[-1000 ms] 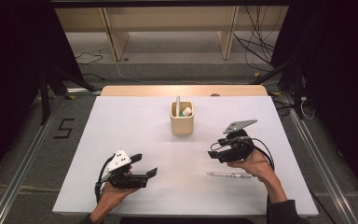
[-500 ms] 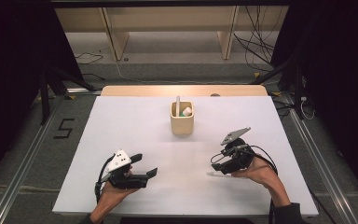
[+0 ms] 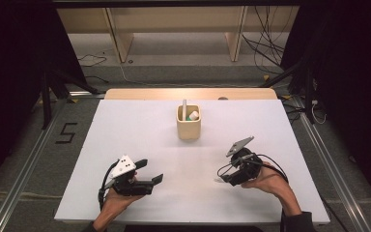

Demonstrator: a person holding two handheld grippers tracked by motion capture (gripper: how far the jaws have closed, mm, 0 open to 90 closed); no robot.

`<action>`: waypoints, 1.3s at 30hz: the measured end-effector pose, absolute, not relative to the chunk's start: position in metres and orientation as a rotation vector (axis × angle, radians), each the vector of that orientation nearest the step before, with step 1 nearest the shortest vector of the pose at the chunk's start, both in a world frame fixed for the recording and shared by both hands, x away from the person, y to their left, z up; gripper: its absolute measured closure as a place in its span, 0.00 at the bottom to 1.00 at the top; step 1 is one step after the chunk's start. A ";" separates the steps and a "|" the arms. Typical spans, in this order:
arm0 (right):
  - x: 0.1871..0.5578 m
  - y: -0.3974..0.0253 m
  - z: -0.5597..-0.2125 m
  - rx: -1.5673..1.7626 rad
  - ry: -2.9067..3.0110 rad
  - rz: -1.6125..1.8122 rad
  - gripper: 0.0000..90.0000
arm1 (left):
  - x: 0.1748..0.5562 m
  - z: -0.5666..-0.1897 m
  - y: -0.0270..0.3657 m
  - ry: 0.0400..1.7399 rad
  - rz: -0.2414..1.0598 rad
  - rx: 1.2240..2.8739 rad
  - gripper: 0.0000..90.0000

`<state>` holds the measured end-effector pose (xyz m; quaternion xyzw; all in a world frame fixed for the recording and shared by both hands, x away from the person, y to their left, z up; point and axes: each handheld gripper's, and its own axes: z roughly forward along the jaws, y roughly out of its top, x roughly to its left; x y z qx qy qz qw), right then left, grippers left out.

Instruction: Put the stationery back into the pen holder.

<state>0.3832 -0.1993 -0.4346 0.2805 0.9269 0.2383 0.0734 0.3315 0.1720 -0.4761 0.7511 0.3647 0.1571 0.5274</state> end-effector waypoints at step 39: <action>0.383 -0.195 -0.459 0.746 2.914 0.387 0.73 | 0.331 -0.477 0.171 0.870 0.376 1.804 0.18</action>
